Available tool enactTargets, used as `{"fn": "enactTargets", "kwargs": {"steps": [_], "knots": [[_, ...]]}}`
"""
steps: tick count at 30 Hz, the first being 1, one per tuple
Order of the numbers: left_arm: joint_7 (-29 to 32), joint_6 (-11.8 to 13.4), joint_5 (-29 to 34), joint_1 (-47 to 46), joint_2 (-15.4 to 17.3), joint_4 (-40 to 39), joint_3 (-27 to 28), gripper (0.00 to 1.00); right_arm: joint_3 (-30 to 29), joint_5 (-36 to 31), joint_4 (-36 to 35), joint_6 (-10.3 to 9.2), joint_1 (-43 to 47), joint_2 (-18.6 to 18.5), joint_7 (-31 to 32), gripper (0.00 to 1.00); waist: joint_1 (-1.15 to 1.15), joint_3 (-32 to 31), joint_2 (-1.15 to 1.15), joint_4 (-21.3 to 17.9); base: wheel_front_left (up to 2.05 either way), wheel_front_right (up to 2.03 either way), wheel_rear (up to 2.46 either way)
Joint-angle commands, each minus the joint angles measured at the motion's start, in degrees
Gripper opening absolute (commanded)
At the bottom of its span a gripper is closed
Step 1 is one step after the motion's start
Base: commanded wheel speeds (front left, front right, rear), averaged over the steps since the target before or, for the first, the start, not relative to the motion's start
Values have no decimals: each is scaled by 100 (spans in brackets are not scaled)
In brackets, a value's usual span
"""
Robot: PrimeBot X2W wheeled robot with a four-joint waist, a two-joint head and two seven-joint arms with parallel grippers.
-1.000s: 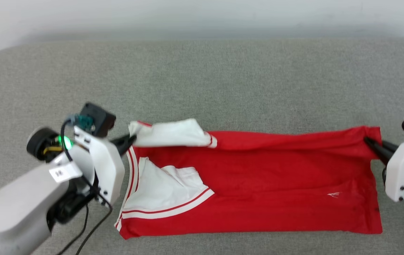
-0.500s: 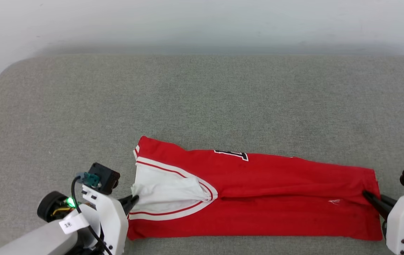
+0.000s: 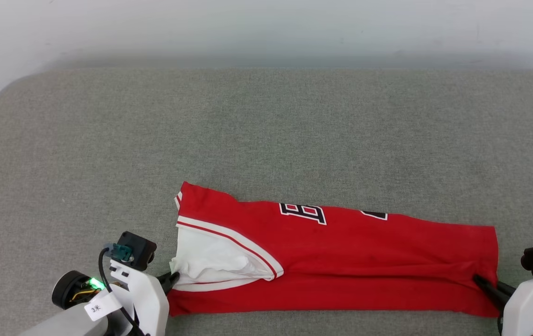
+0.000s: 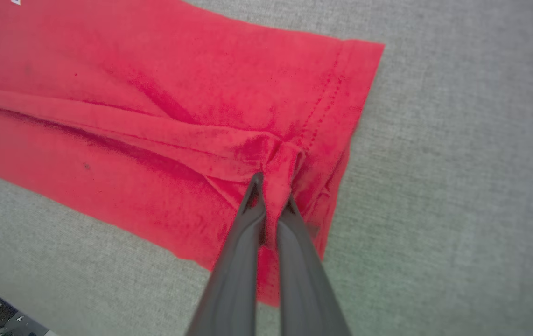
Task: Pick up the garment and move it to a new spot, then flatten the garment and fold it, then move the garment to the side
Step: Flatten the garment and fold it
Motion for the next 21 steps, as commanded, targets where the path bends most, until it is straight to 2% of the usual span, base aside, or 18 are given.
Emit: {"fn": "enactTargets", "kwargs": {"steps": [1, 6, 11, 17, 21], "knots": [[-78, 51, 52, 56, -28, 25, 18, 100, -42, -12, 17, -7, 76, 22, -23, 100, 0, -29, 0, -9, 0, 0, 0], [-762, 316, 146, 226, -136, 67, 234, 100, -227, -137, -248, -6, 158, 21, -159, 100, 0, -184, 0, -60, 0, 0, 0], [-1488, 786, 299, 396, -186, 17, 481, 100, -602, -96, -698, -7, 218, -87, -81, 100, 0, -283, 0, -82, 0, 0, 0], [-2071, 1313, 531, 543, -244, -106, 754, 100, -1173, 52, -1041, -6, 194, -270, 336, 100, 0, -326, 0, -33, 0, 0, 0], [-2240, 1594, 748, 637, -378, -200, 1029, 100, -1364, 373, -1040, -5, 188, -372, 958, 100, 0, -307, 0, 29, 0, 0, 0]]}}
